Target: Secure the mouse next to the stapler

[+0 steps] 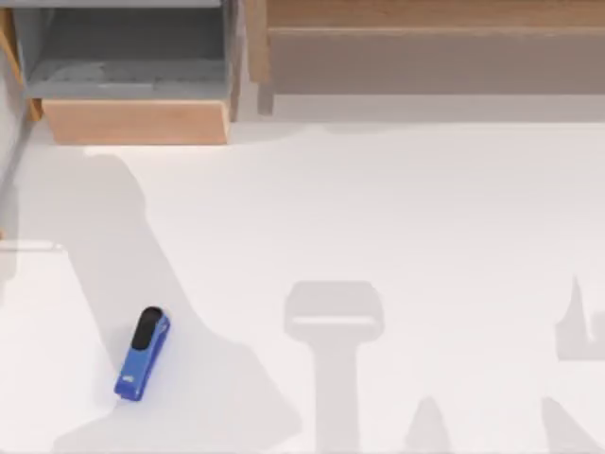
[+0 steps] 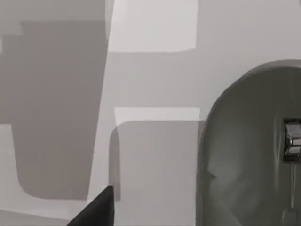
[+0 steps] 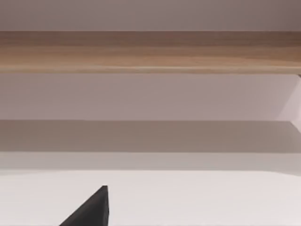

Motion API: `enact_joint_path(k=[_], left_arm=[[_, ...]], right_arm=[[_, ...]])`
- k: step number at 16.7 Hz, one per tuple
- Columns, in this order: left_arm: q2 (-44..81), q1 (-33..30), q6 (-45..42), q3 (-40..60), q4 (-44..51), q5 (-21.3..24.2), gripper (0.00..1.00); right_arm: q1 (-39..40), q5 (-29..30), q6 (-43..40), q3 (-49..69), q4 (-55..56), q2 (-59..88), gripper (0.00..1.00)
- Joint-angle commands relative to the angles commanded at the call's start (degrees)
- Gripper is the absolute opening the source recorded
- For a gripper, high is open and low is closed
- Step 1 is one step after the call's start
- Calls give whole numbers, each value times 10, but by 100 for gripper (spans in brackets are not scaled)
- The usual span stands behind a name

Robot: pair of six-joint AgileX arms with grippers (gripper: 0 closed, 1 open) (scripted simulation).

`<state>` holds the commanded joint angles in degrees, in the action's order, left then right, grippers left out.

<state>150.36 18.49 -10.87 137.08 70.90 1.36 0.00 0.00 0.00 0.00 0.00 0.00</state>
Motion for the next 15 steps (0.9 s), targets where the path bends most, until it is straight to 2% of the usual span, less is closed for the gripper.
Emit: enact_joint_path(k=[11,15], left_arm=[[0,0,0,0,0,0,2],[0,0,0,0,0,0,0]], right_arm=[[0,0,0,0,0,0,100],[0,0,0,0,0,0,100]])
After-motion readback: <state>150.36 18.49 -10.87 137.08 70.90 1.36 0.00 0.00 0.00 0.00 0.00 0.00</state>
